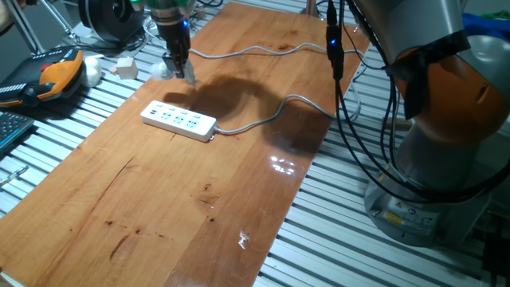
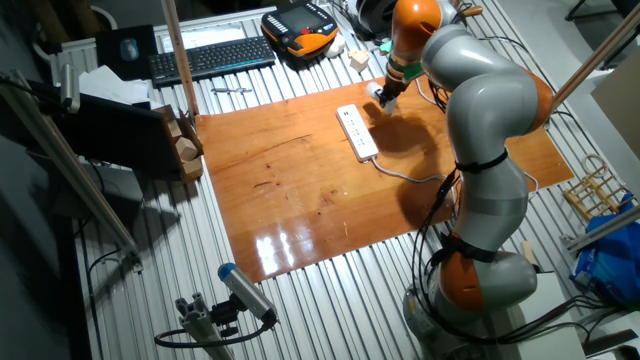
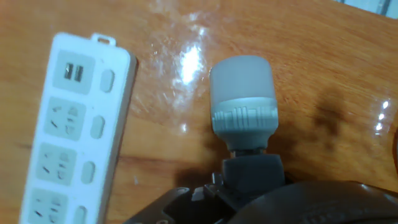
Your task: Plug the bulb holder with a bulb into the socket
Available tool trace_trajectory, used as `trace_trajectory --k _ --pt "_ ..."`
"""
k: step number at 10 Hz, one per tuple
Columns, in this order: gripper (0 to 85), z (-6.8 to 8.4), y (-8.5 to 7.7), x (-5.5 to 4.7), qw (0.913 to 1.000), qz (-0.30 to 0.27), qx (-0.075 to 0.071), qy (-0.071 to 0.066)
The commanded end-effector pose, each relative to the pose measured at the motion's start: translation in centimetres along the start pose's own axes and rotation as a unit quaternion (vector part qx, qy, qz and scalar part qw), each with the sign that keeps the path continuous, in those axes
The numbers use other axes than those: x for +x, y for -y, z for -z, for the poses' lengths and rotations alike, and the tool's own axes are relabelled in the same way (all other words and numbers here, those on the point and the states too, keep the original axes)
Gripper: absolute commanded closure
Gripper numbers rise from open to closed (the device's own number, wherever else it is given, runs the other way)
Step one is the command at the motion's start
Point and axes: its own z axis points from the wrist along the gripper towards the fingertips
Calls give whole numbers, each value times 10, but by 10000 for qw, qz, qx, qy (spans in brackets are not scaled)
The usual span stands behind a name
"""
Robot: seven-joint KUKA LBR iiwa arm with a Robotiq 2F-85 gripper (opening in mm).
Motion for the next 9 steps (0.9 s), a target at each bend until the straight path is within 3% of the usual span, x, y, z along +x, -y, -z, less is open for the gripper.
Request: trace_trajectory --k 1,9 --pt "850 0 -3 -1 10000 87 -34 24" --pt "850 -3 -17 2 9995 288 43 98"
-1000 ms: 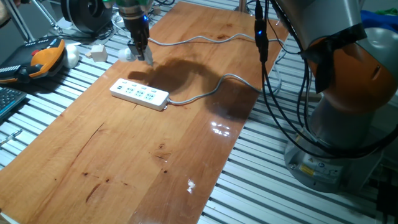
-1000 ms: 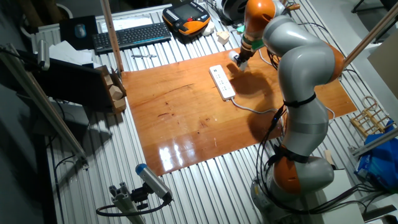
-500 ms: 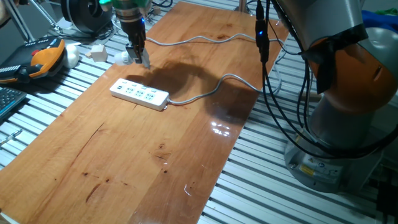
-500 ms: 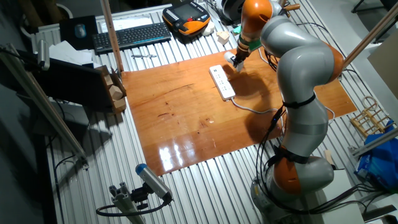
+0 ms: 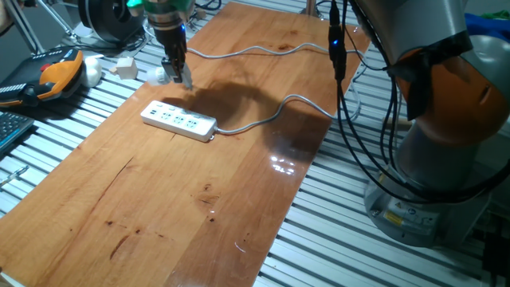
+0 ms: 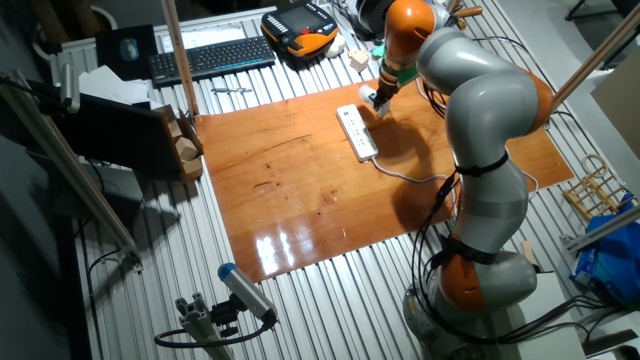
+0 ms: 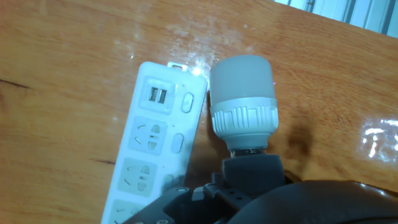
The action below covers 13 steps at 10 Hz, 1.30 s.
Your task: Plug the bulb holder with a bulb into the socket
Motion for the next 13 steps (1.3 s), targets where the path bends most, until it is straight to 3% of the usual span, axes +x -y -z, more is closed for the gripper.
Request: trace_trajectory --k 1,4,5,13 --pt "850 0 -1 1 10000 14 -20 6" --pt "850 0 -1 1 9998 184 26 23" --pt "850 1 0 0 9991 382 157 0" --pt "850 1 -1 1 9993 377 60 3"
